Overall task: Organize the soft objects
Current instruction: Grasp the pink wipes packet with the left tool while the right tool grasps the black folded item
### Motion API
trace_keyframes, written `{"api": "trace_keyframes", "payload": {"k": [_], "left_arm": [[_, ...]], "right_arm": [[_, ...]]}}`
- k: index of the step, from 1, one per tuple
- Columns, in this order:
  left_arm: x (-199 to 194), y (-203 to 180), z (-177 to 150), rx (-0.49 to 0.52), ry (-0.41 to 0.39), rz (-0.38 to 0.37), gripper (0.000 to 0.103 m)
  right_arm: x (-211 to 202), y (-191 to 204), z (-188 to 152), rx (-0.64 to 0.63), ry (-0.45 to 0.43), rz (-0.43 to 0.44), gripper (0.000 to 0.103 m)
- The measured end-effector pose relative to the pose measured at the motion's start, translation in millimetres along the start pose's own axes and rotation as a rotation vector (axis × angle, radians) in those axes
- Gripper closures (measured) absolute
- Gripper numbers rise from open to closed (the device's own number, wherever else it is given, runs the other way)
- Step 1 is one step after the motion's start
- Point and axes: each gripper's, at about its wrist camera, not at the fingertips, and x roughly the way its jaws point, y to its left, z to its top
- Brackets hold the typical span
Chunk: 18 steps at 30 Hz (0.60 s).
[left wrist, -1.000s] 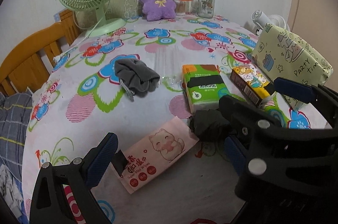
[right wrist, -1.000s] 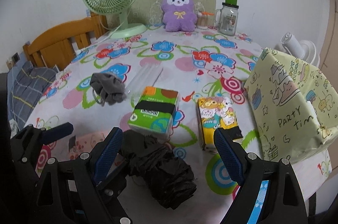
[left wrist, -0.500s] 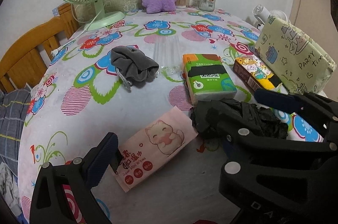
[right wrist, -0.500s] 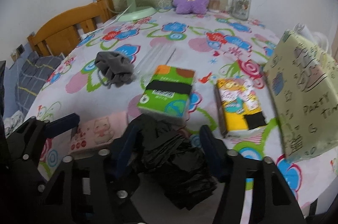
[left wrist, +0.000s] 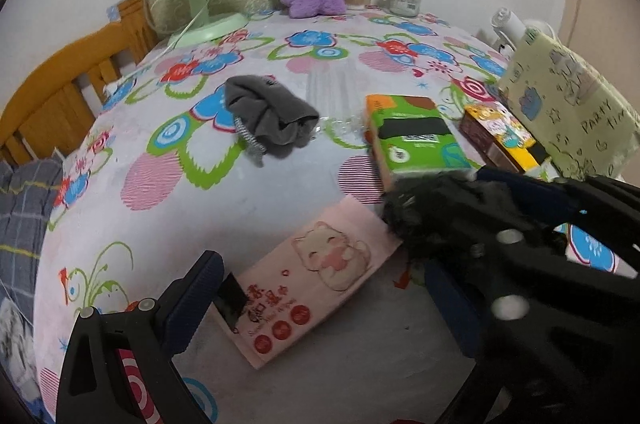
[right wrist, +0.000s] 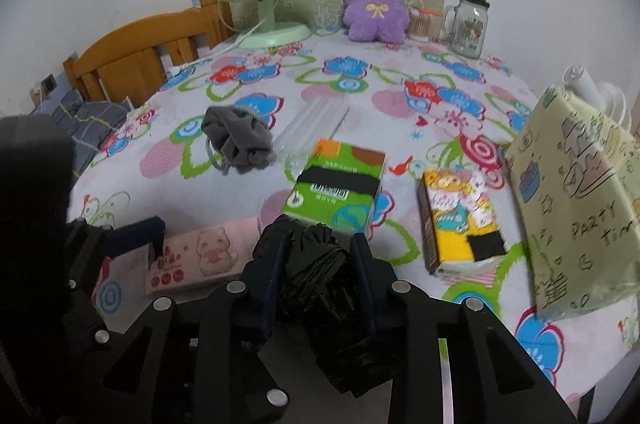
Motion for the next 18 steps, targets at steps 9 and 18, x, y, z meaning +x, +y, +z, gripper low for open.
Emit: {"api": "trace_keyframes", "payload": {"k": [9, 18], "left_arm": [[-5.3, 4.7, -0.3, -0.008, -0.027, -0.018, 0.047], [-10.5, 2.9, 0.7, -0.017, -0.029, -0.03, 0.063]], "right_arm": [[-0.4, -1.2, 4.9, 0.019, -0.002, -0.008, 0.068], [-6.2, -2.5, 5.3, 0.033, -0.012, -0.016, 0.067]]}}
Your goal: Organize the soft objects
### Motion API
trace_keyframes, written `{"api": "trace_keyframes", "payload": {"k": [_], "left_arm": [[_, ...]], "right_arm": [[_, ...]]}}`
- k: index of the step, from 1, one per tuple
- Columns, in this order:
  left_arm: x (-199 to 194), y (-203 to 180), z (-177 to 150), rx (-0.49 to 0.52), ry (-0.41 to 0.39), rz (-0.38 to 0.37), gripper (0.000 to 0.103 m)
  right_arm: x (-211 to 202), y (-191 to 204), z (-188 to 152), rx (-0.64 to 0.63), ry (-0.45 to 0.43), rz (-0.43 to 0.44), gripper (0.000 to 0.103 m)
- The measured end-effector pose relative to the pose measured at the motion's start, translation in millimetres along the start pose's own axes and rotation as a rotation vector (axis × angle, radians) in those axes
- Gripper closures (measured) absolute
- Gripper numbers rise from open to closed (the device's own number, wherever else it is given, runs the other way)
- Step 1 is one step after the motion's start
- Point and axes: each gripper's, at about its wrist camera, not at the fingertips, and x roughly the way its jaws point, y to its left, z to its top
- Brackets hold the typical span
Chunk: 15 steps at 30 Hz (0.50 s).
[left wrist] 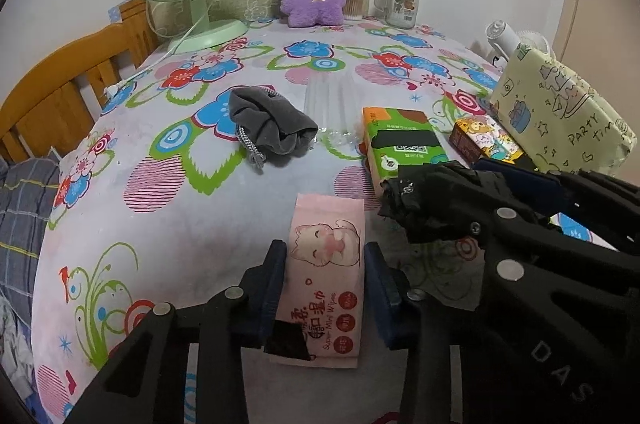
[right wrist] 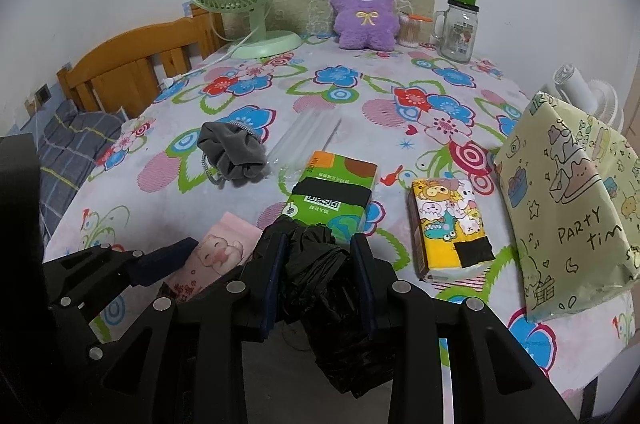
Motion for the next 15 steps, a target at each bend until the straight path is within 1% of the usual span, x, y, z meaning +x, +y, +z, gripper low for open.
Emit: {"api": "trace_keyframes", "payload": {"k": [6, 9, 15], "left_arm": [[-9.8, -4.6, 4.7, 0.002, -0.03, -0.006, 0.063], [-14.0, -5.9, 9.3, -0.008, -0.031, -0.028, 0.063], [-22.3, -14.4, 17.1, -0.004, -0.056, -0.017, 0.063]], "right_arm": [[-7.2, -3.8, 2.4, 0.005, -0.014, -0.001, 0.067], [-13.0, -7.4, 5.1, 0.013, -0.027, 0.0, 0.067], [-24.2, -13.7, 9.5, 0.019, -0.047, -0.002, 0.067]]}}
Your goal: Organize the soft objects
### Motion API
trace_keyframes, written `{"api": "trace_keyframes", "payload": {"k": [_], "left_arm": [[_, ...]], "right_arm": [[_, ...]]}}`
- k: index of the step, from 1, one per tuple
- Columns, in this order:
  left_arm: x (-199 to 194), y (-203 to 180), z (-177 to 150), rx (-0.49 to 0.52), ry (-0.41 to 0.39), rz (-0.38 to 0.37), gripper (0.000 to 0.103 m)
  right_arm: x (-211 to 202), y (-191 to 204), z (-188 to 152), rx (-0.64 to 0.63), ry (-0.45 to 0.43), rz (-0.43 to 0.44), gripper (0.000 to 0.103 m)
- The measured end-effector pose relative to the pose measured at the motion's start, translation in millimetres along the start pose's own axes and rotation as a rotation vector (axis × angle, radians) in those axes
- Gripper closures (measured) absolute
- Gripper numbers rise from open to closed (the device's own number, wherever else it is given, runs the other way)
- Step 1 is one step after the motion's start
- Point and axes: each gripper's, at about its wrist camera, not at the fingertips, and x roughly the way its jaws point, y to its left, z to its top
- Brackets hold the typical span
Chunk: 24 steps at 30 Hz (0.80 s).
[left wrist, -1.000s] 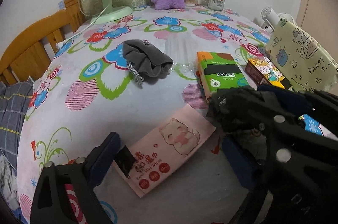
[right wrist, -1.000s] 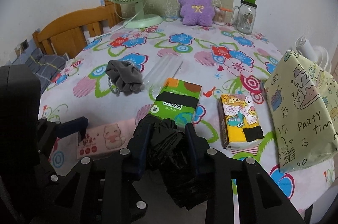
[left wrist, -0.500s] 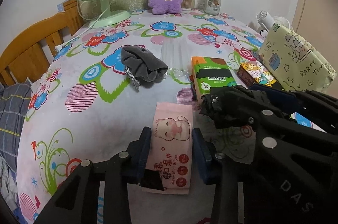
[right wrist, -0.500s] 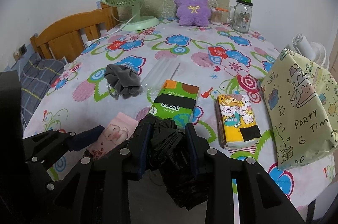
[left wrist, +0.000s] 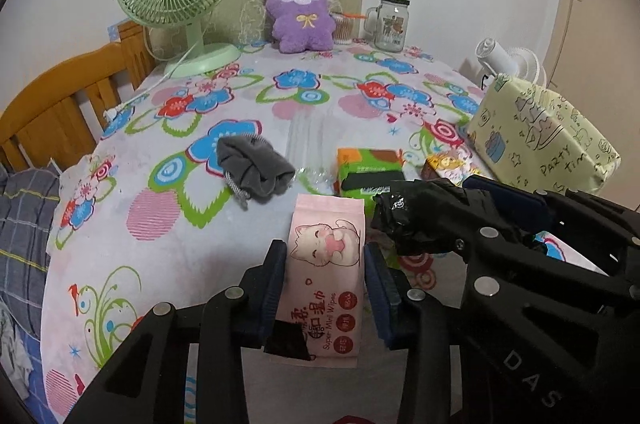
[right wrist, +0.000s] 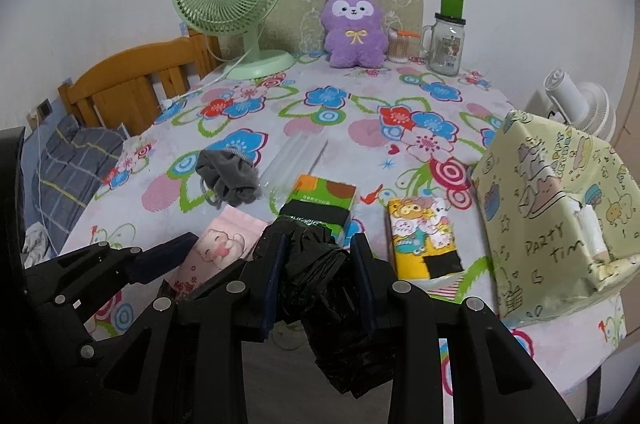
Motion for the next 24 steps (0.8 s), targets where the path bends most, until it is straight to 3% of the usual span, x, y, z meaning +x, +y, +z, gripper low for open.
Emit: {"api": "trace_keyframes", "payload": {"k": [24], "left_arm": [[-27.9, -32.6, 39.2, 0.021, -0.068, 0.044, 0.063]], "right_arm": [[-38.6, -32.5, 30.8, 0.041, -0.074, -0.007, 0.067]]}}
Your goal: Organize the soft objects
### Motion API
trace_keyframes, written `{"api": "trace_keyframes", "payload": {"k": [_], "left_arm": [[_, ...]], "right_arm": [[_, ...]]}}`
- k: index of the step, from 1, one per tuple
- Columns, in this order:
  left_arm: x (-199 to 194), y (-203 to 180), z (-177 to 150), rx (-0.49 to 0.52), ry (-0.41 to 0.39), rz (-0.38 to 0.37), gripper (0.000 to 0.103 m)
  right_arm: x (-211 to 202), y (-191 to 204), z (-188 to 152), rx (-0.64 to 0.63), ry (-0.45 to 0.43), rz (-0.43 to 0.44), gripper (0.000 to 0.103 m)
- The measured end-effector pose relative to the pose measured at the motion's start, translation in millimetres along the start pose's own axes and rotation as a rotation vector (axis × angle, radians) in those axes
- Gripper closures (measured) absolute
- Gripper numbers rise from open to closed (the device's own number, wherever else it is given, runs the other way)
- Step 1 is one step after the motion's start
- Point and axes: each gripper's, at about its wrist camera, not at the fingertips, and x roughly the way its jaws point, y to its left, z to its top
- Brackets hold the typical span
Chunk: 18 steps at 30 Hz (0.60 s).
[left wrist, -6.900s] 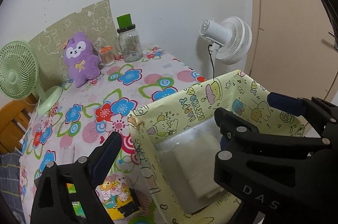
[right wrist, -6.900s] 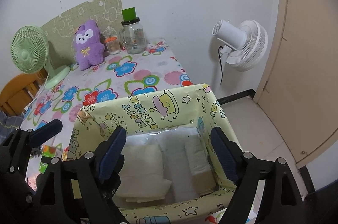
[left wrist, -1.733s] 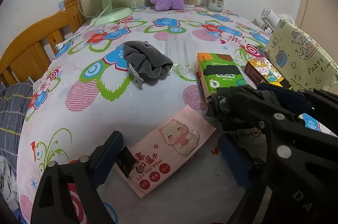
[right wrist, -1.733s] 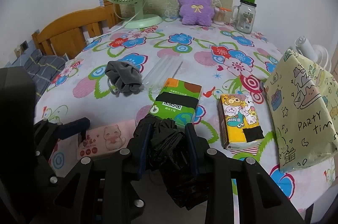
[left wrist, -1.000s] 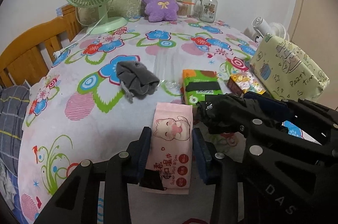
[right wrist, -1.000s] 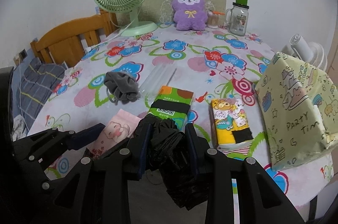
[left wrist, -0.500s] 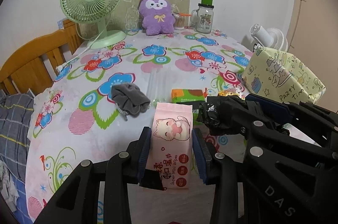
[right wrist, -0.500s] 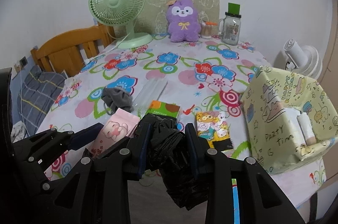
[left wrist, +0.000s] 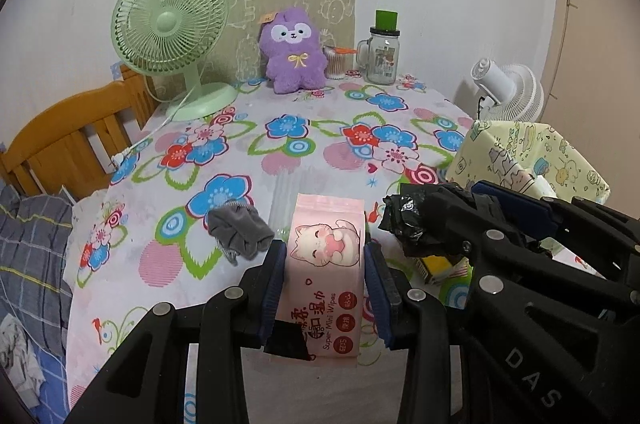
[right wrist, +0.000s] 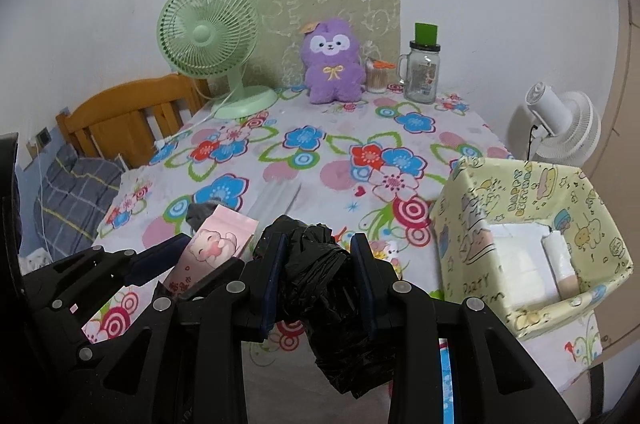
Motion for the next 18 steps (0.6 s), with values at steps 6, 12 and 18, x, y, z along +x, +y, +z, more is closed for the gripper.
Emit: {"api": "trace_keyframes", "payload": {"k": [6, 12, 18], "left_arm": [[-6.3, -9.3, 11.1, 0.009, -0.016, -0.003, 0.063], [-11.4, -16.4, 20.3, 0.01, -0.031, -0.012, 0.063], [-18.2, -27.0, 28.4, 0.021, -0.053, -0.006, 0.063]], "right_arm": [[-9.0, -7.9, 9.8, 0.002, -0.022, -0.004, 0.067], [-18.1, -15.3, 17.1, 0.004, -0.041, -0.013, 0.067], [-27.9, -26.7, 23.8, 0.007, -0.063, -0.016, 0.067]]}}
